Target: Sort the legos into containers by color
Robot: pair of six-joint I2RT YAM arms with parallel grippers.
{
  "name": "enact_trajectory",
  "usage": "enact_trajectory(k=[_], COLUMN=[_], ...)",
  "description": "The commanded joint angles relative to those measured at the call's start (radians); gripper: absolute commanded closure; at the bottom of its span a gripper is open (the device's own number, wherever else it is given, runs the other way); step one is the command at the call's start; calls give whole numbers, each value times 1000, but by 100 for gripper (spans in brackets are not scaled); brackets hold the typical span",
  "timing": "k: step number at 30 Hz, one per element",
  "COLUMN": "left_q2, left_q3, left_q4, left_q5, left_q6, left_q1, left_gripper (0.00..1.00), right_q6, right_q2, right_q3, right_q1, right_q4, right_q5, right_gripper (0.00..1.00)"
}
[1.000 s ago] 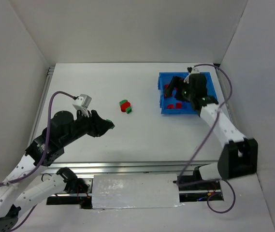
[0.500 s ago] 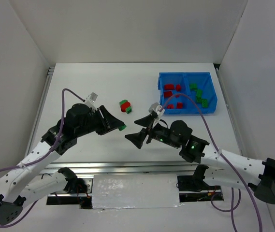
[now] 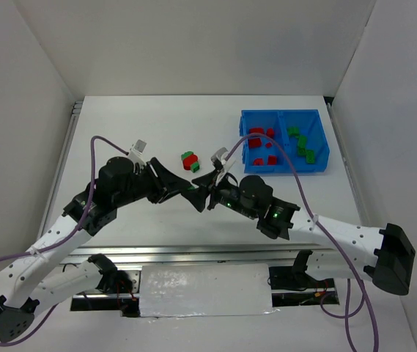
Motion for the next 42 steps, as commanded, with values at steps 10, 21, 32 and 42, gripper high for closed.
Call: enact_trajectory(k=[10, 21, 32, 42], left_q2=[-16, -27, -30, 128], left_q3=[53, 290, 89, 87], left_q4=[-25, -555, -383, -255], left_q5=[-46, -672, -559, -502], left_q6=[59, 329, 430, 441], left_q1=[21, 41, 53, 55], left_gripper=[5, 1, 0, 0], right_q6=[18, 308, 351, 347], right_q2=[77, 311, 830, 731], right_q3=[66, 343, 966, 931], right_q1=[-9, -801, -1127, -1118], right_q4=[35, -527, -926, -918], right_q5=[-16, 75, 160, 160], right_gripper=[100, 100, 77, 0])
